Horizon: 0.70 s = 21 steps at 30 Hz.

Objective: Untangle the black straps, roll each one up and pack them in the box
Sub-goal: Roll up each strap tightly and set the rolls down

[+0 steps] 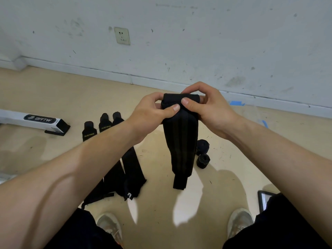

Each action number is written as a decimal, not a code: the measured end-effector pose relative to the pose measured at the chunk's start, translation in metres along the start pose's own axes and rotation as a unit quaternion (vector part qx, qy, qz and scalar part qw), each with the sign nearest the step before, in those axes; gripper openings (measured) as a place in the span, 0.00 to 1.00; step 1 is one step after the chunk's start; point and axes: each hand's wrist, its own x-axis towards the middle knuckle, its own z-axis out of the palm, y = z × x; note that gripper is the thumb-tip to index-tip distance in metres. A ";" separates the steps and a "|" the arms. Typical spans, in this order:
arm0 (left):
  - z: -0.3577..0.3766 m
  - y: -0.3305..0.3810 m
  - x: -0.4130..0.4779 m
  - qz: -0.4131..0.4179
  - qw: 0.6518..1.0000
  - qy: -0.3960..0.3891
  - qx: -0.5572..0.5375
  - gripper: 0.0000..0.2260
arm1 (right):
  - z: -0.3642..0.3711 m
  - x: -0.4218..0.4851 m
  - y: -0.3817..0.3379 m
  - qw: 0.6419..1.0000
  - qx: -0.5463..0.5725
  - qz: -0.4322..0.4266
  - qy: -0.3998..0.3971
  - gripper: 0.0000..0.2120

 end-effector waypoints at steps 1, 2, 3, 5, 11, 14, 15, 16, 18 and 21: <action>0.000 0.000 0.000 0.000 1.000 -0.008 -0.002 0.15 | -0.001 0.000 -0.001 1.000 0.000 -0.001 0.003 0.07; 0.000 0.001 0.000 0.001 1.000 -0.013 -0.003 0.15 | -0.001 0.000 -0.001 1.000 -0.001 -0.001 0.006 0.07; 0.000 0.001 0.000 0.002 1.000 -0.015 -0.005 0.16 | -0.003 0.000 -0.002 1.000 -0.003 -0.001 0.008 0.07; 0.002 0.000 0.000 0.000 1.000 -0.019 -0.018 0.16 | -0.005 0.000 -0.004 1.000 -0.012 -0.003 0.011 0.08; 0.010 0.006 -0.003 -0.021 0.994 -0.056 -0.088 0.15 | -0.007 -0.002 -0.008 0.998 -0.060 -0.030 0.011 0.11; 0.009 0.005 -0.002 -0.015 0.996 -0.034 -0.083 0.17 | -0.005 -0.004 -0.007 0.997 -0.074 -0.034 0.007 0.12; 0.009 0.003 -0.001 -0.010 0.996 -0.023 -0.081 0.15 | -0.005 -0.004 -0.006 0.997 -0.073 -0.032 0.003 0.12; 0.008 0.002 -0.001 -0.007 0.997 -0.016 -0.079 0.13 | -0.005 -0.004 -0.005 0.998 -0.065 -0.025 -0.002 0.12; 0.007 -0.001 0.000 -0.002 0.997 -0.007 -0.073 0.10 | -0.006 -0.003 -0.004 1.000 -0.021 0.009 -0.021 0.11; 0.004 0.000 0.002 0.016 0.998 0.006 -0.063 0.10 | -0.008 -0.001 -0.003 0.996 0.021 0.080 -0.038 0.09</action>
